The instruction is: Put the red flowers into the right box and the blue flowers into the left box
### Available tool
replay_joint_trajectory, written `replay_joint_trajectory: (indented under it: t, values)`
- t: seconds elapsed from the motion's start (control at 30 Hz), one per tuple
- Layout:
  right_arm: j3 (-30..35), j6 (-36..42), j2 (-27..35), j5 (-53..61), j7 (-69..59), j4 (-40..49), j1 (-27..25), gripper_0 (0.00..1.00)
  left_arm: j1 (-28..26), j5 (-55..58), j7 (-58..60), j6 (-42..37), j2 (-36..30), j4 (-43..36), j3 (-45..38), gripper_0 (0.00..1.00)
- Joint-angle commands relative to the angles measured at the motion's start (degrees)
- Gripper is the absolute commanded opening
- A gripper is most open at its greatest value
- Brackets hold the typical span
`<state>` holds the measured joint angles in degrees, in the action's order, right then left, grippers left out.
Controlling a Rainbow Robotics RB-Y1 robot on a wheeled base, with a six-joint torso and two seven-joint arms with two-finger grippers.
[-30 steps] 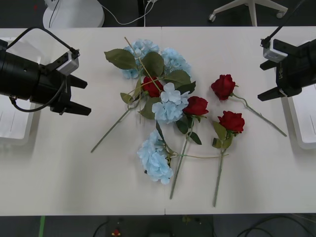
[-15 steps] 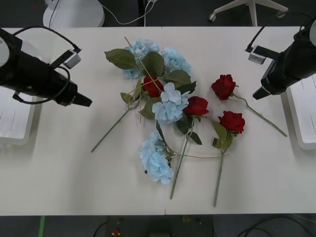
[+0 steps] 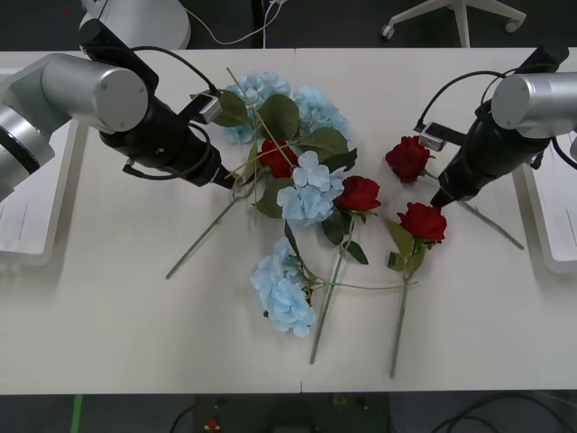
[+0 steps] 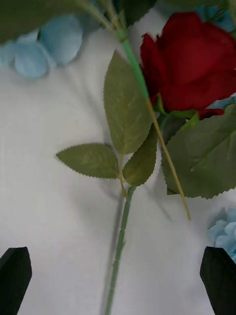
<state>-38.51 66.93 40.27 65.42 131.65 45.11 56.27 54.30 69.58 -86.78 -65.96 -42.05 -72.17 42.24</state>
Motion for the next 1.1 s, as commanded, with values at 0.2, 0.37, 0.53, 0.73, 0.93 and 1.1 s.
replay_joint_trajectory:
  t: [0.2, 0.37, 0.53, 0.73, 0.93, 1.1]
  values:
    - [1.0, -3.9, -5.4, -2.2, -0.2, -8.1, 6.0, 1.00, 3.6, -3.3, 11.3, -2.3, 1.6, -1.9, 7.7, 1.00]
    - [1.0, -5.8, -6.9, -3.2, -0.6, -10.1, 6.2, 1.00, 3.9, -8.7, 11.5, -2.9, 4.2, -0.5, 9.3, 1.00]
    - [1.0, -5.8, -7.4, -4.3, -1.3, -10.3, 6.4, 1.00, 4.1, -15.7, 11.1, -5.4, 7.2, 0.7, 9.4, 1.00]
    - [0.9, -5.9, -8.2, -5.4, -2.1, -10.9, 6.4, 1.00, 4.0, -19.3, 11.0, -7.1, 8.5, 1.2, 9.4, 1.00]
    - [1.0, -6.2, -8.6, -6.3, -2.8, -11.3, 6.4, 0.83, 4.1, -19.3, 9.7, -7.1, 10.1, 4.9, 9.4, 1.00]
    - [0.9, -6.1, -8.7, -6.5, -3.4, -11.3, 6.4, 0.18, 4.0, -19.2, 8.9, -6.3, 11.1, 6.5, 9.4, 1.00]
